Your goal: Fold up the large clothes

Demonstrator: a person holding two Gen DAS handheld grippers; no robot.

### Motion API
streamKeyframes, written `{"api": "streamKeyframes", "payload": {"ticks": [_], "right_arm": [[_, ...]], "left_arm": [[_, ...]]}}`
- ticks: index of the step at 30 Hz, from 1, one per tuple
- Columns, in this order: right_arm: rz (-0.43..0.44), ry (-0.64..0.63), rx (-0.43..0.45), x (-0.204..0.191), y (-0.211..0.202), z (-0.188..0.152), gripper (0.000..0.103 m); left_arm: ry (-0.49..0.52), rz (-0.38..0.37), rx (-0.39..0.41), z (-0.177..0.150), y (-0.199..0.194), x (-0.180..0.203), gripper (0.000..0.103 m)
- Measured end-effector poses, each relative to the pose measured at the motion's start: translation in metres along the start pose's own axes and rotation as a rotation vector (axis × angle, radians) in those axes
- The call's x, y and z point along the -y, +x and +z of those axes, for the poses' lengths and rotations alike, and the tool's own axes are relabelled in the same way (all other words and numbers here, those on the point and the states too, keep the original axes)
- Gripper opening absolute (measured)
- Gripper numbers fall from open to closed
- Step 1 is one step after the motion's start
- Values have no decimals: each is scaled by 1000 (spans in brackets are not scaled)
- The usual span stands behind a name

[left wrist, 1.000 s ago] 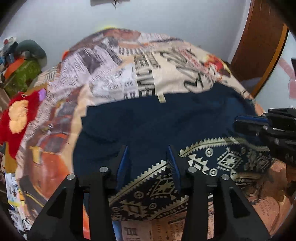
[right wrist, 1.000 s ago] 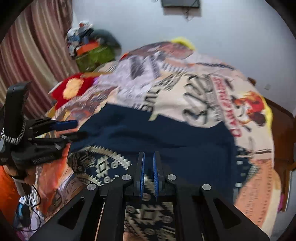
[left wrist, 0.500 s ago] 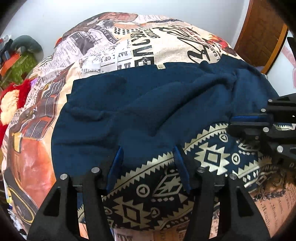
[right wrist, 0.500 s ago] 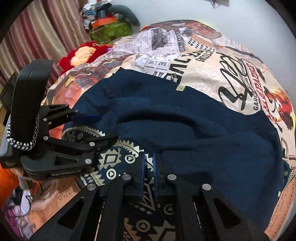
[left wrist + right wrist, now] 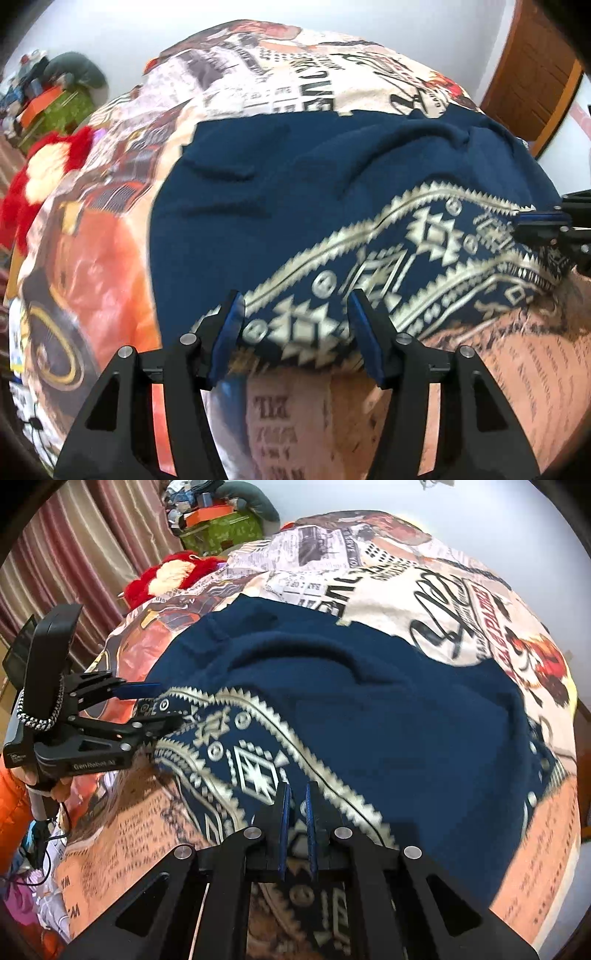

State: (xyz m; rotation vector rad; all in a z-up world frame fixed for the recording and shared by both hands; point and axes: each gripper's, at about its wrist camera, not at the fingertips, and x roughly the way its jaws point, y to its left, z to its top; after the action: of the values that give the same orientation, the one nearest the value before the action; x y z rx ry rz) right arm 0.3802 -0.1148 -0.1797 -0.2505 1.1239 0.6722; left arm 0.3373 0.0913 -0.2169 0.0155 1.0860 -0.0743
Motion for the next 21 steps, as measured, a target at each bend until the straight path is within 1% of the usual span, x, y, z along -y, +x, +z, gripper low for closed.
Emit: {"api": "streamKeyframes", "payload": {"ticks": [4, 9, 12, 15, 19, 21], "right_arm": [[-20, 27, -10, 2, -10, -12, 4], [-58, 55, -16, 5, -20, -23, 4], [-75, 81, -25, 8, -26, -26, 4], [-106, 77, -11, 6, -36, -25, 4], [-128, 42, 72, -7, -54, -14, 4], [-136, 18, 112, -16, -61, -7, 4]], "left_arm": [[-50, 11, -18, -16, -9, -14, 60], [-106, 59, -25, -35, -21, -31, 60], [-200, 44, -22, -46, -30, -48, 60], [-330, -16, -6, -51, -38, -64, 60], [-558, -218, -17, -59, -36, -82, 60], [-636, -294, -24, -62, -29, -85, 60]]}}
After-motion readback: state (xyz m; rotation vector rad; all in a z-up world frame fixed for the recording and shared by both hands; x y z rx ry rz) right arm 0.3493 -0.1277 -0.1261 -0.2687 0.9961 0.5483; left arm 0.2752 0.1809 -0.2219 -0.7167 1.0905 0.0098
